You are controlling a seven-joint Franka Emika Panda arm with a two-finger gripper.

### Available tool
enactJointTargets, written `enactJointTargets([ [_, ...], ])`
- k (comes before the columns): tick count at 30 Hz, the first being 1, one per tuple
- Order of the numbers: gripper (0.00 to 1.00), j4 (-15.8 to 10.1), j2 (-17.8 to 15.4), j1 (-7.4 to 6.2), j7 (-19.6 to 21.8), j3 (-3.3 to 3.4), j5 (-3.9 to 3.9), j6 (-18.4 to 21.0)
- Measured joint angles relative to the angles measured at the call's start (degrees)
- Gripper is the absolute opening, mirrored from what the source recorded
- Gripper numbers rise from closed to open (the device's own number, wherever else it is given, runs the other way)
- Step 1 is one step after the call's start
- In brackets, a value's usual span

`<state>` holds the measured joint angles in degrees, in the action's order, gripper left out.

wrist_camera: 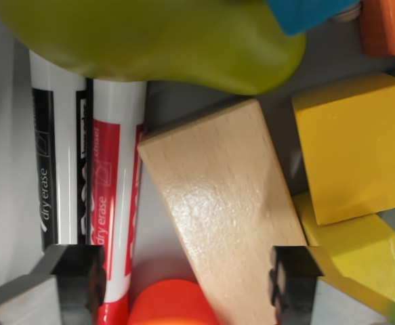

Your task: Pick an object from the bin

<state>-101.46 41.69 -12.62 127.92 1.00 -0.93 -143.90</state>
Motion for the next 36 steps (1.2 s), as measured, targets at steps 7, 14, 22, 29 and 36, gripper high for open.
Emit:
enactJointTargets([
  [7,0.0,0.1,0.0,0.01,0.0,0.01,0.0,0.0],
  [14,0.0,0.1,0.0,0.01,0.0,0.01,0.0,0.0],
  [22,0.0,0.1,0.0,0.01,0.0,0.01,0.0,0.0],
  [29,0.0,0.1,-0.1,0.01,0.0,0.01,0.0,0.0],
  [36,0.0,-0.3,-1.7,0.01,0.0,0.01,0.0,1.0],
])
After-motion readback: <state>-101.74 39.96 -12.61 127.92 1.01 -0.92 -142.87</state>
